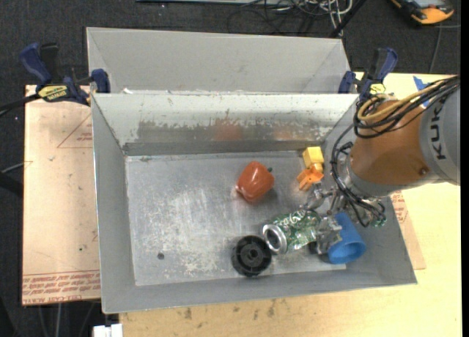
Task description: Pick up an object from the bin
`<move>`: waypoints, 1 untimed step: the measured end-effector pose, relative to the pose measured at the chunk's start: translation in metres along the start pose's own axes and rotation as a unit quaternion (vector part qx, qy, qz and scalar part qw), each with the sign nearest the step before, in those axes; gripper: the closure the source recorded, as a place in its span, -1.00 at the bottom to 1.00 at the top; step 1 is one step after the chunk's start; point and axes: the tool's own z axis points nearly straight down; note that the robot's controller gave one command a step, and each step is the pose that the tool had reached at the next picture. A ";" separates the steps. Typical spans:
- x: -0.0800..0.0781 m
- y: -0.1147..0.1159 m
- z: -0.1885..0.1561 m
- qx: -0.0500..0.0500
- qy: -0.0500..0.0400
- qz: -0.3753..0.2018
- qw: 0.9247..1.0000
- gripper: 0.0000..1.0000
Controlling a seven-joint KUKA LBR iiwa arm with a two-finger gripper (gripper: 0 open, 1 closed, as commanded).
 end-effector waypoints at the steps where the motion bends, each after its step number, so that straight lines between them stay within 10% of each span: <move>1: 0.000 0.000 0.000 0.000 0.000 -0.001 1.000 1.00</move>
Offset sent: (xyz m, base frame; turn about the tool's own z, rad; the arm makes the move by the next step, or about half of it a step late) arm -0.0027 0.0091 0.1349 0.0122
